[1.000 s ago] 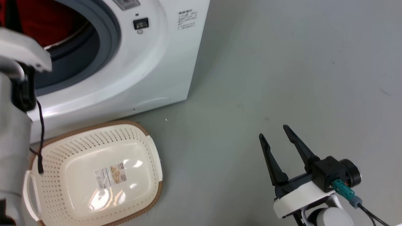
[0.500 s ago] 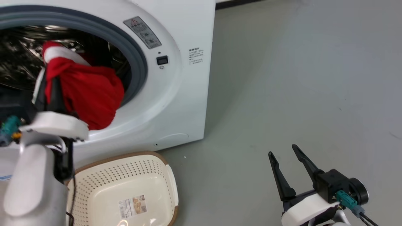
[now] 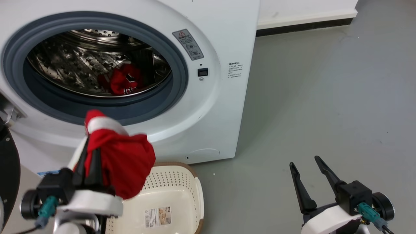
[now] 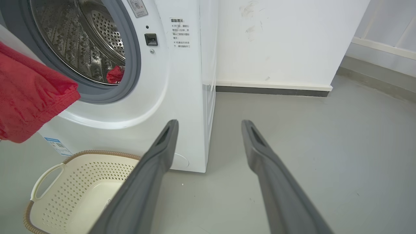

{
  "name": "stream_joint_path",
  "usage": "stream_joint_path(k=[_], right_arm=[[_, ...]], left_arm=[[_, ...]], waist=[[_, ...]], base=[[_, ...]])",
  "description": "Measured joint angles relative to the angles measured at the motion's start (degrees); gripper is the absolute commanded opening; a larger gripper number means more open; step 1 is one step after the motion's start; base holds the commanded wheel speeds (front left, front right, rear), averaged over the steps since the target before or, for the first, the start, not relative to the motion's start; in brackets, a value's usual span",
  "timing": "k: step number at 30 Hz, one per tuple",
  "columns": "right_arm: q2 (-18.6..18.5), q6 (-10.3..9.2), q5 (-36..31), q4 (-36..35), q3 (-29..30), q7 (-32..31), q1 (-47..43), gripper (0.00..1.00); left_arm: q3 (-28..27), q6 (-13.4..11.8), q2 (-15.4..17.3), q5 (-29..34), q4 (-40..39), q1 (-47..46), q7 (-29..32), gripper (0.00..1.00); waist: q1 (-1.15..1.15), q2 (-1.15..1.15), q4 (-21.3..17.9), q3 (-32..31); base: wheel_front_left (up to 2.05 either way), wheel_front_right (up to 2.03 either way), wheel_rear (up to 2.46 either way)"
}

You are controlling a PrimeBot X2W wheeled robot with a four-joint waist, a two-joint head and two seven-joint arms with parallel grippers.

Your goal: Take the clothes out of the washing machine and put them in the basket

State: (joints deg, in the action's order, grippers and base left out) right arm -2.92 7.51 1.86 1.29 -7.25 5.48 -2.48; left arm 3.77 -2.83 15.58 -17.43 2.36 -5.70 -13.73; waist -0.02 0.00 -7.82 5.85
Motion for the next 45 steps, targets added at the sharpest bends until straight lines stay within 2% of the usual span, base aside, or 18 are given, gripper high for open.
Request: stream_joint_path(k=[3,7,11,17,25,32,38,44,45], right_arm=[[-0.02,0.00,-0.57,-1.49,0.18,-0.55,0.12,1.00],[-0.02,0.01,-0.93,-2.58,0.14,-0.81,1.26,1.00],[-0.03,0.00,-0.94,-3.44,-0.13,-0.81,2.98,1.00],[-0.03,0.00,-1.69,-4.80,-1.65,-0.45,6.02,1.00],[-0.04,0.00,-1.32,-5.48,-3.74,1.03,9.87,1.00],[-0.05,0.00,-0.27,-5.54,-5.44,2.61,12.13,1.00],[-0.03,0.00,0.67,-4.92,-6.57,4.21,13.18,1.00],[-0.04,0.01,1.21,-4.33,-6.36,5.43,13.97,1.00],[-0.04,0.00,1.20,-4.12,-6.37,5.52,14.12,1.00]], left_arm=[[1.08,-0.77,-1.54,-0.66,0.32,6.05,0.37,0.00],[1.97,-0.09,-3.24,-1.60,4.32,7.83,-0.26,0.00],[1.62,1.57,-4.41,-2.53,9.65,6.26,-1.02,0.00],[0.98,4.16,-5.15,-1.91,19.45,-1.24,-1.18,0.00],[-0.47,7.19,-3.49,0.97,31.28,-13.18,-1.30,0.00],[-3.02,8.39,-1.55,1.85,39.24,-21.31,-1.33,0.00],[-4.37,8.92,-0.35,2.79,46.28,-24.06,-1.33,0.00],[-5.86,9.23,-0.26,2.65,51.94,-24.96,-1.33,0.00],[-6.06,9.26,-0.43,2.56,52.53,-25.26,-1.33,0.37]], waist=[[0.01,0.00,0.90,2.16],[0.01,0.00,1.27,4.97],[0.02,0.00,1.34,8.73],[0.02,0.00,0.73,15.59],[0.03,0.00,-1.40,25.40],[0.03,0.00,-4.44,32.89],[0.03,0.00,-6.97,37.57],[0.03,0.00,-8.05,39.33],[0.03,0.00,-7.91,39.21]], base=[[0.00,0.00,0.00],[0.00,0.00,0.00],[0.00,0.00,0.00],[0.00,0.00,0.00],[0.00,0.00,0.00],[0.00,0.00,0.00],[0.00,0.00,0.00],[0.00,0.00,0.00],[0.00,0.00,0.00]])
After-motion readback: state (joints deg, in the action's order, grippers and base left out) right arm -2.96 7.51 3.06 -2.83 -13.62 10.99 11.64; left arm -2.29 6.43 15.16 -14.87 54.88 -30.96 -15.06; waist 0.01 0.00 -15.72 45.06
